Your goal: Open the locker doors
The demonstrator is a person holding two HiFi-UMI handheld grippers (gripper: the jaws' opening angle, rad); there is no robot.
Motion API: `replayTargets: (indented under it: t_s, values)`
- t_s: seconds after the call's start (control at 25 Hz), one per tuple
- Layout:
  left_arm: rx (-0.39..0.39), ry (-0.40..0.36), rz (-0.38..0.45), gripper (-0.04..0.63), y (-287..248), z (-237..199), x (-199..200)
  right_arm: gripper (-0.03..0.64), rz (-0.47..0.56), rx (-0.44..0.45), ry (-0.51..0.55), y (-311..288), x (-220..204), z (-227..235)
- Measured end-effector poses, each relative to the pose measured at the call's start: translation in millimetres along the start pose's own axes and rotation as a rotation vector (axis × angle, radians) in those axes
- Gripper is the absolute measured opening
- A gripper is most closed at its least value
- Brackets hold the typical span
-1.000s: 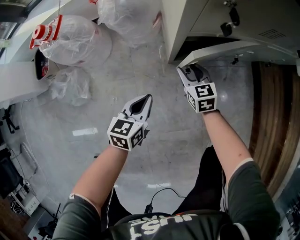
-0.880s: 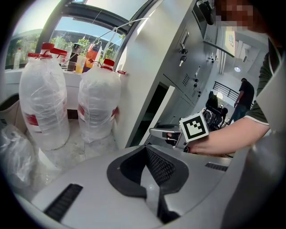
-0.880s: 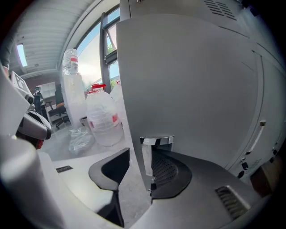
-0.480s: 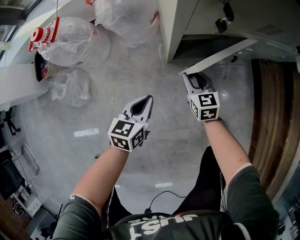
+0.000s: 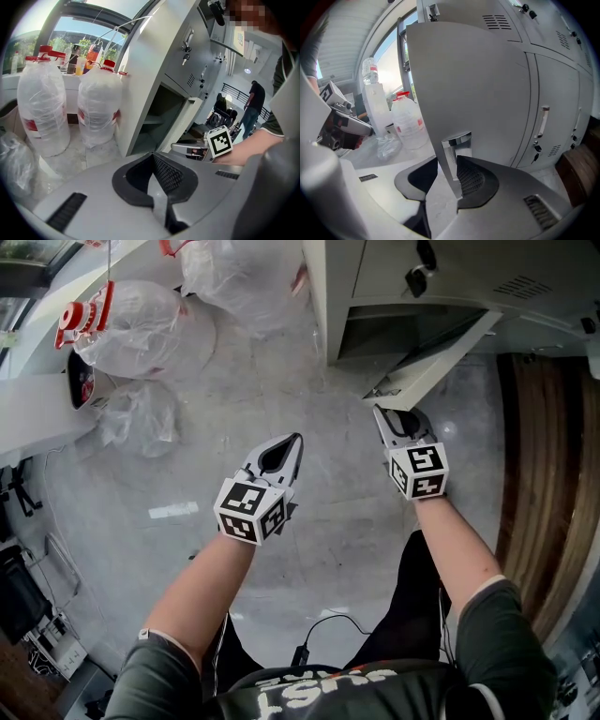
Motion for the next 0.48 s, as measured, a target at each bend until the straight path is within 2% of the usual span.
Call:
replayTargets:
  t_s: [0.48]
  values:
    - [-0.025, -0.031, -0.020, -0.003, -11, 15, 0, 0.144, -0.028, 0.000, -0.024, 44, -32, 15]
Point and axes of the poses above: the fingertips, and each gripper's own axes: y backward along the fingers, z to its right, x out of its top, the point moved 7 cm from there along y, backward along the fingers, and after that the axes turned 11 degrees about y, right-handed, at the moved point
